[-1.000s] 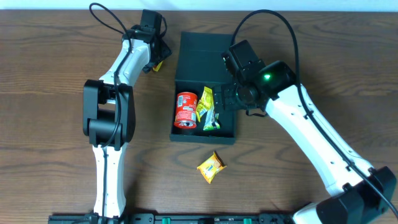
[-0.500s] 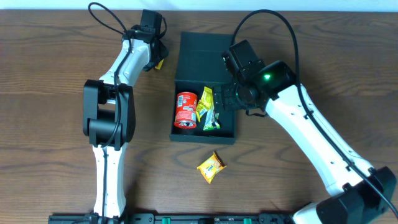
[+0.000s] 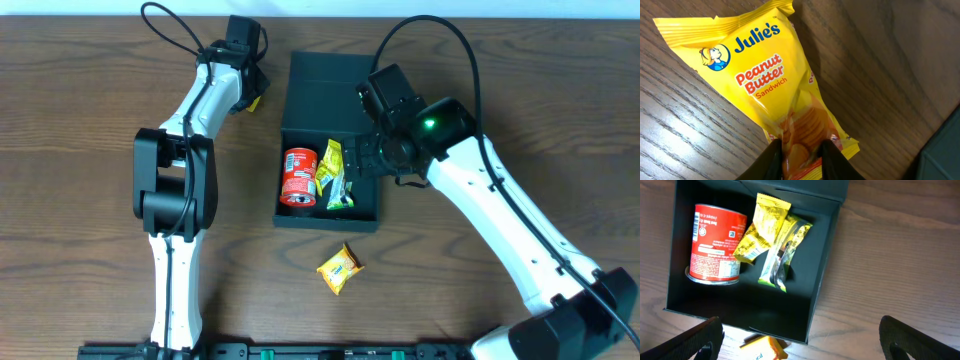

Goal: Pack container
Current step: 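Carry the orange candy toward the box with the left gripper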

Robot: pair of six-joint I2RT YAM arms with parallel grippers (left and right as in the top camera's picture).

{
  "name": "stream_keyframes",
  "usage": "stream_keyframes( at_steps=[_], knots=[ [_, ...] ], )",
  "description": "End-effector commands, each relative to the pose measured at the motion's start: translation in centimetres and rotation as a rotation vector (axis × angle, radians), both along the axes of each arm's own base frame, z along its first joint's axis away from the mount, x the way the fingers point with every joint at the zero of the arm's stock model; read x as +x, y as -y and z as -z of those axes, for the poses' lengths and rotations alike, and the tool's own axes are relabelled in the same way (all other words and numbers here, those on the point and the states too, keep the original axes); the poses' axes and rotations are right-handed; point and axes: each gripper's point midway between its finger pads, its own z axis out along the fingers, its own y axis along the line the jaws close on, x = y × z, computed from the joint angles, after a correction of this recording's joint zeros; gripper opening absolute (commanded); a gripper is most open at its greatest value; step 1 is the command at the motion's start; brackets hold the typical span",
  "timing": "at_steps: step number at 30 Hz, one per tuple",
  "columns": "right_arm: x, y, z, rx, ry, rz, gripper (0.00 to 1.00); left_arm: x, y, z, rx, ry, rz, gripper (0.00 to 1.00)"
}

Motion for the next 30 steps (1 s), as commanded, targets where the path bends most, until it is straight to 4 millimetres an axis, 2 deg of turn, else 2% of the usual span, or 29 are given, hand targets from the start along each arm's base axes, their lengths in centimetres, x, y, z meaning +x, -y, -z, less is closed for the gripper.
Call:
stream_keyframes(
  at_steps=[1,8,12,15,21,25,30],
  knots=[
    [0.0,0.1,-0.6,0.003,0.022,0.009,0.99,-0.6,-0.7,1.7,0.028,-0.045,-0.007,0.21],
    [0.0,0.1,-0.6,0.003,0.021,0.009,0.99,-1.4,-1.0,1.9,0.062,-0.082,0.043,0.16],
    [0.0,0.1,-0.6,0.003,0.021,0.009,0.99,-2.6,-1.9,1.9,0.129,-0.136,0.084,0.16],
    [0.0,0.1,-0.6,0.004,0.022,0.009,0.99,-3.4,-2.3,1.9,0.176,-0.179,0.165,0.15],
    [0.4,0.3,-0.7,-0.011,0.038,0.016,0.99,-4.4,-2.5,1.9,0.229,-0.237,0.322,0.06],
    [0.4,0.3,-0.7,-0.011,0.038,0.016,0.99,-4.6,-2.6,1.1,0.241,-0.238,0.343,0.06],
    [0.4,0.3,-0.7,-0.010,0.039,0.016,0.99,-4.3,-2.6,-0.9,0.257,-0.207,0.383,0.06]
  ],
)
